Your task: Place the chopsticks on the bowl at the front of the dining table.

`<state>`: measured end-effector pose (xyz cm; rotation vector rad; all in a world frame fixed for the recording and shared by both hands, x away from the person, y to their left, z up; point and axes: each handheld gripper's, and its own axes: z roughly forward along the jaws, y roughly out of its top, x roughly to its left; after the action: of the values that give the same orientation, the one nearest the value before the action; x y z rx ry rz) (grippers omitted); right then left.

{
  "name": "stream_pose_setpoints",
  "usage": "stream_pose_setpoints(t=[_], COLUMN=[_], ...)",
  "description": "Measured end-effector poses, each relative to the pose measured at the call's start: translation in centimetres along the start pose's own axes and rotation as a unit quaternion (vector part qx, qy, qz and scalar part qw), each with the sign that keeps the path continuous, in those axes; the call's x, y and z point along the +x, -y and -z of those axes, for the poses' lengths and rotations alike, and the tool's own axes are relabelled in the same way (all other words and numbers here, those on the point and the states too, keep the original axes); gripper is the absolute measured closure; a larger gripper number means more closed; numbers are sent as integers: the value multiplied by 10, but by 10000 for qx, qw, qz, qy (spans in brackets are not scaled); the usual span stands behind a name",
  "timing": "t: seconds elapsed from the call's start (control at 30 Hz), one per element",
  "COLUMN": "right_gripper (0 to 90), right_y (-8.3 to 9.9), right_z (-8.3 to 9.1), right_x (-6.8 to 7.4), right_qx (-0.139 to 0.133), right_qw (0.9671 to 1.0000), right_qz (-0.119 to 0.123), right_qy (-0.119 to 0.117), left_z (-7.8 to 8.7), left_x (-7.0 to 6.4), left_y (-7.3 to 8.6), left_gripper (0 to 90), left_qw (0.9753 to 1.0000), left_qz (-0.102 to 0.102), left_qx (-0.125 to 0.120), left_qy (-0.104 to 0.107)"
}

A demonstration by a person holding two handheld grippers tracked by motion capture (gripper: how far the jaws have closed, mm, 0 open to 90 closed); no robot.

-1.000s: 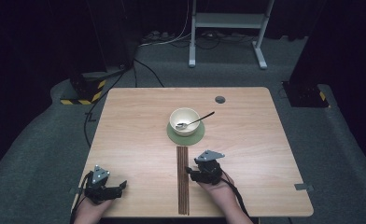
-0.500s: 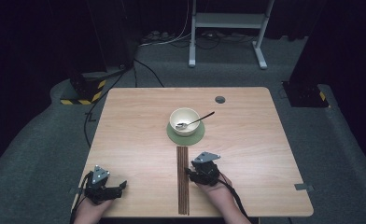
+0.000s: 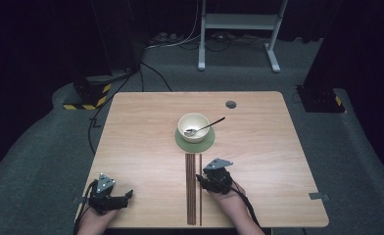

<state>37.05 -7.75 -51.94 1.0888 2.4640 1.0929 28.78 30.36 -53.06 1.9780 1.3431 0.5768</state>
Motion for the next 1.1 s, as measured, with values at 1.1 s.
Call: stream_pose_setpoints(t=[1.1], right_gripper=[866], right_y=[5], right_z=[18], right_x=[-40], right_qx=[-1], right_qw=[9988], right_qz=[-381], right_qy=[323], left_z=[0], left_x=[0], left_y=[0], left_gripper=[107], left_qw=[10000], left_qz=[-66], left_qx=[5], left_qy=[74])
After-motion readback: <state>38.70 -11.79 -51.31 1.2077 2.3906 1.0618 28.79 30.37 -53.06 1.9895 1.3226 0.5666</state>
